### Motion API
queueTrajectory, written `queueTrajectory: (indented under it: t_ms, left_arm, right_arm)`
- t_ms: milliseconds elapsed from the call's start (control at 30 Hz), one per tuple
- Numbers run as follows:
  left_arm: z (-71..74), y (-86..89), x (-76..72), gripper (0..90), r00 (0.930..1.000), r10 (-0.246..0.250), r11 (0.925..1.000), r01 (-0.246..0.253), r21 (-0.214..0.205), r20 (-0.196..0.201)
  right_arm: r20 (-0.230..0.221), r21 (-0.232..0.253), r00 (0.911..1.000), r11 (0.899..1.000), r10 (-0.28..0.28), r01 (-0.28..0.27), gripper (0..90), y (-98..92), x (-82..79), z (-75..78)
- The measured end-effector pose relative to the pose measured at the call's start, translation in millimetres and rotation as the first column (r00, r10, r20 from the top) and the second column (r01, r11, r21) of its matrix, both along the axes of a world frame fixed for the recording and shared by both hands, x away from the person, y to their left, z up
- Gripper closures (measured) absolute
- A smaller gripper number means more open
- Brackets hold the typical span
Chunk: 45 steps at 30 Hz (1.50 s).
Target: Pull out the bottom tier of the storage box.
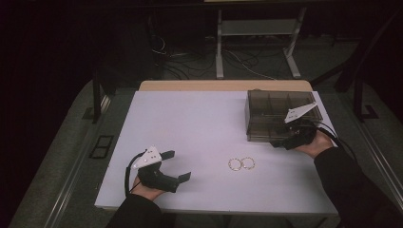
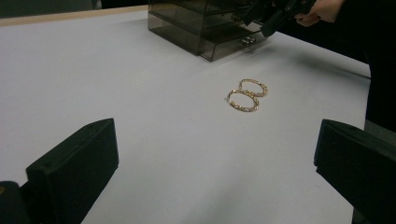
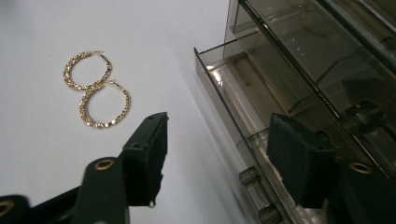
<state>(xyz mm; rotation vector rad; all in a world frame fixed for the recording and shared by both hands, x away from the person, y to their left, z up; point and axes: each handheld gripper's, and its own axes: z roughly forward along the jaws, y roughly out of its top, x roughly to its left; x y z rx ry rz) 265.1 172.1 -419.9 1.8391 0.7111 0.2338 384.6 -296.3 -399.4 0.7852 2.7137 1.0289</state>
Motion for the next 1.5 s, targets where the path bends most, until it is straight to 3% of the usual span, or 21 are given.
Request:
queueTrajectory:
  t_ms: [600, 1500]
  left_arm:
    - [0.0, -0.4, 0.0, 0.0, 1.0000, -0.008, 1.0000, 0.008, 0.003, 0.002]
    - [0.1, -0.7, -0.4, 0.0, 1.0000, -0.009, 1.0000, 0.009, 0.003, 0.001]
  right_arm:
    - [0.002, -0.061, 0.9998, 0.998, -0.021, 0.021, 54.1, 8.7, 8.5, -13.3]
    - [-0.013, -0.093, 0.9978, 0.994, -0.065, 0.064, 70.5, 6.3, 15.0, -24.1]
